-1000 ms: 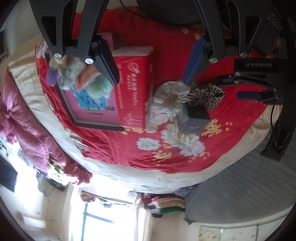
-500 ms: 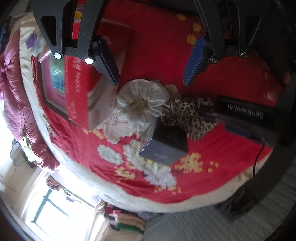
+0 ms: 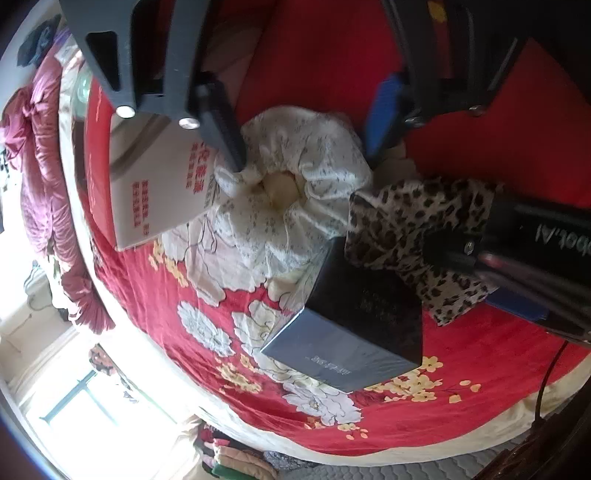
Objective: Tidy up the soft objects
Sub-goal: 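Grasp the leopard scrunchie with the left tool while the right tool grasps the white scrunchie, then lift and carry both scrunchies over the pink box tray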
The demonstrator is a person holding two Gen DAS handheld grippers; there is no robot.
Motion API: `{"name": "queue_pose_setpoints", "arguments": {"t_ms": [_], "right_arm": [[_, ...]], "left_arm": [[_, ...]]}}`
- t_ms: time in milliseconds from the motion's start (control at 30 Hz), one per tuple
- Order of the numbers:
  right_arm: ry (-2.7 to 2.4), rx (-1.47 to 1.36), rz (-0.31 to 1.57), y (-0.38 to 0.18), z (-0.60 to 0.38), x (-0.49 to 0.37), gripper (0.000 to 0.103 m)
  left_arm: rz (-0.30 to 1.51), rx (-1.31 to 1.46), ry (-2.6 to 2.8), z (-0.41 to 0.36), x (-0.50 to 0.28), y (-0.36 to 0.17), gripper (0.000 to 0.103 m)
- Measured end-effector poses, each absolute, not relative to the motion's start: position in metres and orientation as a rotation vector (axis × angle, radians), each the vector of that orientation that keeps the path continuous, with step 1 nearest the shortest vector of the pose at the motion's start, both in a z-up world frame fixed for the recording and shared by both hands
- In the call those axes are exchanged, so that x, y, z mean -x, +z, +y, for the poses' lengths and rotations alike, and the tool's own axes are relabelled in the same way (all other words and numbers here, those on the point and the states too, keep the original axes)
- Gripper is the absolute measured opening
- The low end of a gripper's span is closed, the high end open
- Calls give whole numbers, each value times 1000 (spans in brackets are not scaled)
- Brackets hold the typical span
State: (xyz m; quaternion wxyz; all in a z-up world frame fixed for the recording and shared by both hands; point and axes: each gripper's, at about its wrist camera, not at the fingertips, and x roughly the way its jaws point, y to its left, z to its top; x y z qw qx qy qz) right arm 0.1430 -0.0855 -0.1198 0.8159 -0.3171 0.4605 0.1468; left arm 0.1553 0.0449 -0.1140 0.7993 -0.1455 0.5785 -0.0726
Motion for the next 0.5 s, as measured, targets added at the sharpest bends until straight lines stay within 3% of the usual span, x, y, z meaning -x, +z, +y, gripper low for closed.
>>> {"name": "queue_pose_setpoints", "arguments": {"t_ms": [33, 133, 233, 333, 367, 400, 500], "right_arm": [[315, 675, 980, -120, -85, -145, 32], [294, 659, 980, -119, -90, -148, 12], [283, 607, 953, -107, -100, -147, 10], [287, 539, 930, -92, -111, -147, 10], [293, 524, 929, -89, -112, -146, 10], [296, 495, 927, -85, -116, -146, 10], [304, 439, 909, -73, -120, -139, 10]], "left_arm": [[1240, 307, -156, 44, -155, -115, 80], [1239, 312, -155, 44, -154, -115, 80], [1235, 307, -154, 44, -154, -114, 80], [1226, 237, -121, 38, -151, -111, 54], [1221, 227, -118, 36, -149, -109, 33], [1218, 231, -127, 36, -148, -108, 22], [1214, 252, -151, 34, -145, -105, 13]]}}
